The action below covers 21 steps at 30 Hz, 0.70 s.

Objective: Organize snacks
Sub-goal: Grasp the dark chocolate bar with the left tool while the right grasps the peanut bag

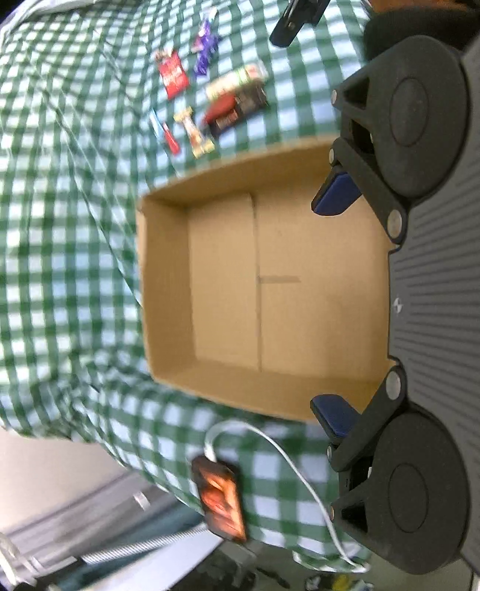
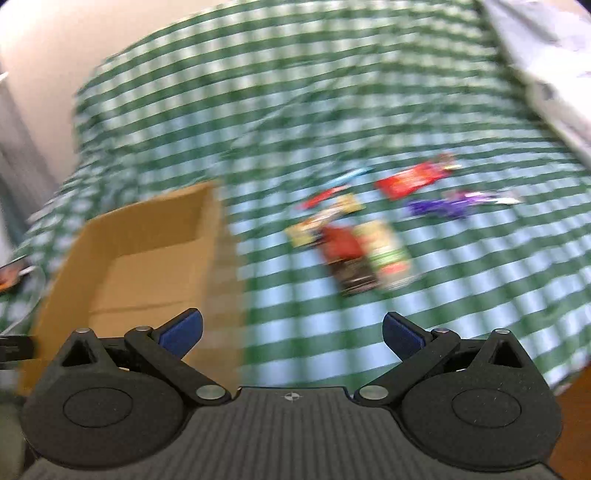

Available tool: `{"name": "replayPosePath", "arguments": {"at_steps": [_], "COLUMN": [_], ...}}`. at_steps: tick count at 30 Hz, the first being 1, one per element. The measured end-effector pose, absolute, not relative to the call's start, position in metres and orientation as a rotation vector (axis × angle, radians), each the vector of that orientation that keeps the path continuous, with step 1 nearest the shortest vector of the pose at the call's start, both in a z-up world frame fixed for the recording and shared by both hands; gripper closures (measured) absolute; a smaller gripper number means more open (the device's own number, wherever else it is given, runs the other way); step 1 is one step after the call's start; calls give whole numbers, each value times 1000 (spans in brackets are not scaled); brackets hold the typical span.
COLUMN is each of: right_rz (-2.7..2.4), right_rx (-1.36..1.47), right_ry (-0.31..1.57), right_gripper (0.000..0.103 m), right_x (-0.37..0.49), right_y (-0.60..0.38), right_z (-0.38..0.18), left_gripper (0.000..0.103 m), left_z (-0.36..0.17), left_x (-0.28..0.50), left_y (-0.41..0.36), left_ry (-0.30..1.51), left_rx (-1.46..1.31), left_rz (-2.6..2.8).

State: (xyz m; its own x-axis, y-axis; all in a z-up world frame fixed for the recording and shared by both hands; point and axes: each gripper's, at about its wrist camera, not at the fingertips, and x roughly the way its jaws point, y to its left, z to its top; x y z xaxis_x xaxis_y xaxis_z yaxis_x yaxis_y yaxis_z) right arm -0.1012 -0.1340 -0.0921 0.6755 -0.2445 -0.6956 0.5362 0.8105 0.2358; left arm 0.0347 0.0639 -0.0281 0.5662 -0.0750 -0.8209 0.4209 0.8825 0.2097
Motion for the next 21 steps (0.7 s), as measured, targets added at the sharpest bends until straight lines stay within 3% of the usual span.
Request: {"name": "replayPosePath", "arguments": {"at_steps": [9, 15, 16, 18, 19, 21], "right_rz": [-608, -568, -559, -509, -471, -410], "right_rx": [352, 309, 307, 311, 316, 349], "right_ry": [784, 849, 854, 839, 836, 837], "right_gripper": [0, 1, 6, 31, 58, 64], "right_x": [-47, 2, 7, 11, 12, 10], "right_y": [-263, -285, -286, -290, -292, -296], "right_z": [-179, -225, -232, -241, -244, -252], "left_gripper": [0, 0, 0, 0, 0, 0], "left_z": [-23, -45, -49, -60, -67, -85], "left_x": [42, 53, 54, 58, 60, 65], "left_y": [-36, -102, -110, -129, -139, -158], "left_ry": [905, 916, 920, 936, 946, 981], "left_rx": [507, 566, 570, 577, 577, 575], "left_rz": [-355, -409, -421, -452, -473, -502]}}
